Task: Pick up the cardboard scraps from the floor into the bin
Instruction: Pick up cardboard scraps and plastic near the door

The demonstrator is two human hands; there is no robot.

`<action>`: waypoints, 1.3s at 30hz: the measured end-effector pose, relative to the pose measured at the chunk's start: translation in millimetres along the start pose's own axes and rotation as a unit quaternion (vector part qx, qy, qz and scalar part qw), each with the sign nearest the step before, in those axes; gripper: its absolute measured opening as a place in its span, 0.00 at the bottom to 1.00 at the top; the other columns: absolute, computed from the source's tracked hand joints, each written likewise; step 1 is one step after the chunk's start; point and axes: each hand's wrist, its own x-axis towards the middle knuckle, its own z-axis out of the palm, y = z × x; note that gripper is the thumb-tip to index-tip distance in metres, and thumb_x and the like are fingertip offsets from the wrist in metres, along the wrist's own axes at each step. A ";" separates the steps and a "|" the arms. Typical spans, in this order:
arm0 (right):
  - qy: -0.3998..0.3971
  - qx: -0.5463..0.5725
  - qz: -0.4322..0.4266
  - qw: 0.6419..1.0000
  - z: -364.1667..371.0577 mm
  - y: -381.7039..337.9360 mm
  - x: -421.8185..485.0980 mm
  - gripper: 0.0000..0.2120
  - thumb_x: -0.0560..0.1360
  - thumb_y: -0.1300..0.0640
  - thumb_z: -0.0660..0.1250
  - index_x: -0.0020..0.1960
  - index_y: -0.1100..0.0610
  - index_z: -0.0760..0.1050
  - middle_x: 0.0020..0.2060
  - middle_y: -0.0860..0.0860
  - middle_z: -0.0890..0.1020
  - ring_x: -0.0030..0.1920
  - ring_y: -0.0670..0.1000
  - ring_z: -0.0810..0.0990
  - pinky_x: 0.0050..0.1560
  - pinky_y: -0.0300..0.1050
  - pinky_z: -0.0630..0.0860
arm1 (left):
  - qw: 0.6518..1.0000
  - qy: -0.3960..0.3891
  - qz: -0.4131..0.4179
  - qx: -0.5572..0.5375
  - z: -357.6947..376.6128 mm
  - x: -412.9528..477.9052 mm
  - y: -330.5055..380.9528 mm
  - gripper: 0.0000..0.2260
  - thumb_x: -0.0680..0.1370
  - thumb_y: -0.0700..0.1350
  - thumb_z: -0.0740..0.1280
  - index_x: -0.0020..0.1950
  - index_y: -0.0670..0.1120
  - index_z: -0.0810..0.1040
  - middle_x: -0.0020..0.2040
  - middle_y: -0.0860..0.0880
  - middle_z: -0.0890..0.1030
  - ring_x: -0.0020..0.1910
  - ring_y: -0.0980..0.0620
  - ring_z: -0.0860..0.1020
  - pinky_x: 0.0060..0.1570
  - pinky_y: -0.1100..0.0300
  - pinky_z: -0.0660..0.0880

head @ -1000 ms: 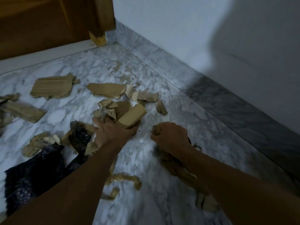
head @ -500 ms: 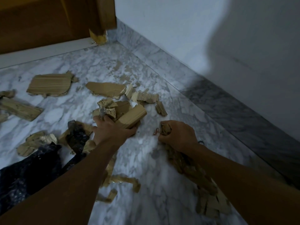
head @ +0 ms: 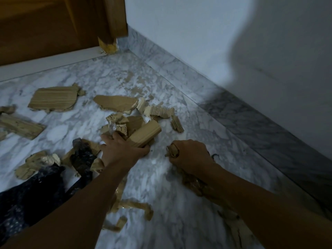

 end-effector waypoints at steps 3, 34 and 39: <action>-0.011 0.025 0.000 1.000 -0.8 -1.6 1.8 0.08 0.75 0.45 0.68 0.46 0.49 0.74 0.41 0.47 0.78 0.44 0.51 0.78 0.43 0.43 0.68 | 1.000 0.006 0.011 -0.017 0.0 -2.1 0.5 0.60 0.60 0.70 0.73 0.78 0.45 0.44 0.76 0.36 0.53 0.72 0.34 0.61 0.62 0.43 0.72; 0.072 0.150 0.177 0.970 -4.7 36.6 89.6 0.16 0.70 0.40 0.72 0.37 0.52 0.75 0.35 0.48 0.78 0.38 0.50 0.79 0.37 0.41 0.68 | 0.998 0.008 0.051 0.028 2.2 -0.1 -2.9 0.53 0.60 0.72 0.71 0.73 0.42 0.56 0.74 0.37 0.55 0.67 0.36 0.67 0.56 0.46 0.75; 0.079 0.113 0.149 0.979 -4.9 33.7 89.6 0.15 0.72 0.46 0.71 0.35 0.57 0.79 0.32 0.50 0.81 0.35 0.50 0.81 0.32 0.41 0.71 | 0.997 0.010 0.057 0.045 4.5 -0.5 -3.6 0.51 0.59 0.73 0.69 0.71 0.43 0.59 0.74 0.38 0.56 0.66 0.37 0.68 0.52 0.48 0.76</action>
